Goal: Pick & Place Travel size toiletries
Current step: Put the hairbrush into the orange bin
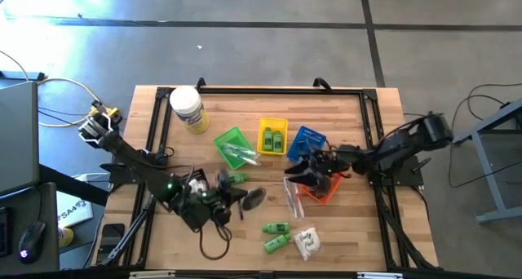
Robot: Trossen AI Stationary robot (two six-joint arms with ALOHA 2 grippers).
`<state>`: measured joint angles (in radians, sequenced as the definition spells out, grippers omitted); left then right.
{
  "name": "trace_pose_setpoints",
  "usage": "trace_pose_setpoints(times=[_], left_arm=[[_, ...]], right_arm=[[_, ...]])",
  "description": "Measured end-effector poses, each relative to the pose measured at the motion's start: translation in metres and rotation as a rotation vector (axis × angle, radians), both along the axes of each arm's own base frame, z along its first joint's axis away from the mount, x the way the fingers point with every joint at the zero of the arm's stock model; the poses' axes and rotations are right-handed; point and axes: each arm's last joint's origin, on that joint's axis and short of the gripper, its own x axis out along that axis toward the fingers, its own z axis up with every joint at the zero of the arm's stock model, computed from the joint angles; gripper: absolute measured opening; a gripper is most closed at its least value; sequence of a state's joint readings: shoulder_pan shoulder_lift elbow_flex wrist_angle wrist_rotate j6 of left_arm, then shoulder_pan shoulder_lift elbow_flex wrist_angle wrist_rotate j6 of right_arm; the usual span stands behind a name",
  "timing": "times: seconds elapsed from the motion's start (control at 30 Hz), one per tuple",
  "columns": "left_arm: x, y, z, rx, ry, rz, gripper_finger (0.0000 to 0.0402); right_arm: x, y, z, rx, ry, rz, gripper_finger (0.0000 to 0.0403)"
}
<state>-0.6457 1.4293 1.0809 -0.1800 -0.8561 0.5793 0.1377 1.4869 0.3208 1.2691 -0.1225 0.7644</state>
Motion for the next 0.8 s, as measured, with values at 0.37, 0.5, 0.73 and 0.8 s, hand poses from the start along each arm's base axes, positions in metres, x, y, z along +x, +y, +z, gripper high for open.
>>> trace_pose_setpoints(times=[0.37,0.5,0.73,0.8], left_arm=[[0.001,0.019,0.016,0.079,-0.041,0.058,0.0000],[0.000,0.023,0.020,0.089,-0.049,0.080,0.0000],[-0.001,0.023,0.020,0.098,-0.047,0.087,0.0000],[0.000,0.024,0.020,0.100,-0.046,0.091,0.0000]], right_arm=[[0.063,-0.016,0.005,0.096,0.020,0.157,0.0281],[0.075,-0.014,0.014,0.087,-0.016,0.217,0.0269],[0.085,-0.004,0.026,0.026,-0.061,0.261,0.0214],[0.087,-0.002,0.026,0.010,-0.049,0.267,0.0189]])
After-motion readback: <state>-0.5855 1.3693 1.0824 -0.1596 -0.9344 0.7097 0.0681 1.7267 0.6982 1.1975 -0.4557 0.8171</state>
